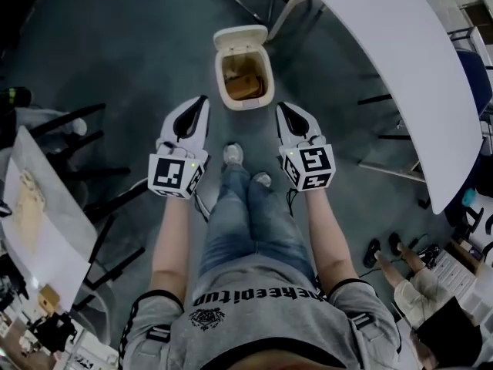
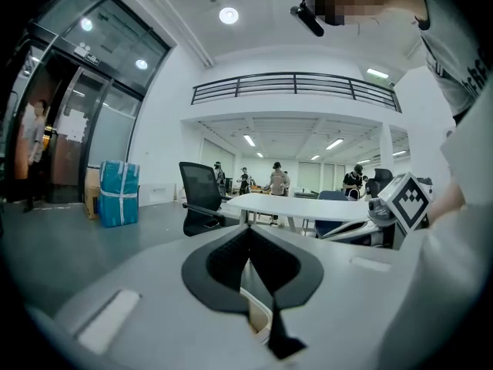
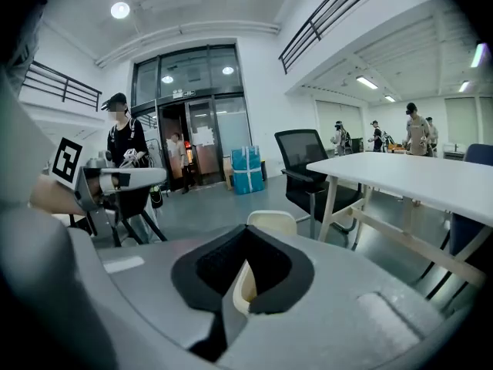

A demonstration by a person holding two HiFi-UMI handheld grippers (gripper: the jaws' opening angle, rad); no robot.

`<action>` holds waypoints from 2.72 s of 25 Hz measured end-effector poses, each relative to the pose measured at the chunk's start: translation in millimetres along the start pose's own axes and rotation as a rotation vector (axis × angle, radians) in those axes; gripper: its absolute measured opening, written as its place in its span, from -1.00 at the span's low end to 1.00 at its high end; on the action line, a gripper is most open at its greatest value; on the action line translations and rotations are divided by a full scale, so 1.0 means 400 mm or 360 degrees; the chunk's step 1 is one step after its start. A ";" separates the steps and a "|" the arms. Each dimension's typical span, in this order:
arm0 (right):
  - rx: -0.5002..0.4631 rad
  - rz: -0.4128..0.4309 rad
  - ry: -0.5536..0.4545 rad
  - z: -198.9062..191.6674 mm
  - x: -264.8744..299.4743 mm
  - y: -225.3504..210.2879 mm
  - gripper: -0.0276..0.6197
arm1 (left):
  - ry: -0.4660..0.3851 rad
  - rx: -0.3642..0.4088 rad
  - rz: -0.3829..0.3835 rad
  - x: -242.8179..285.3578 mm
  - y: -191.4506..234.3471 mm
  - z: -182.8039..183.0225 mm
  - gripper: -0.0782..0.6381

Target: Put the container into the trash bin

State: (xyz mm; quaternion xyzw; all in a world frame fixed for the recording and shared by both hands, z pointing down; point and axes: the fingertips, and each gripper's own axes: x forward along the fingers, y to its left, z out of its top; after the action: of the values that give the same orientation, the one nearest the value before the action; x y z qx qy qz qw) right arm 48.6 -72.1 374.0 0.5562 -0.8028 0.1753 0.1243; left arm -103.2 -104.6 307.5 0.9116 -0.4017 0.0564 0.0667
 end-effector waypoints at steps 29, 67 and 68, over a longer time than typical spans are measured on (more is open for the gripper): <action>-0.0137 -0.0002 -0.0312 0.256 -0.198 0.067 -0.91 | -0.0215 0.0050 -0.0028 -0.076 -0.118 0.228 -0.76; -0.0122 0.0051 -0.0630 0.368 -0.361 0.112 -0.91 | -0.0321 0.0179 0.0008 -0.171 -0.215 0.327 -0.76; -0.0122 0.0051 -0.0632 0.368 -0.364 0.113 -0.91 | -0.0319 0.0177 0.0007 -0.171 -0.218 0.330 -0.76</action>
State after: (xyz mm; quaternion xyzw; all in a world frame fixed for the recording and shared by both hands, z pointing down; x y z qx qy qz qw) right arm 56.8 4.1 176.7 0.5620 -0.8262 0.0335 -0.0183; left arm -78.0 -18.7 160.3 0.9140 -0.4047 -0.0128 -0.0246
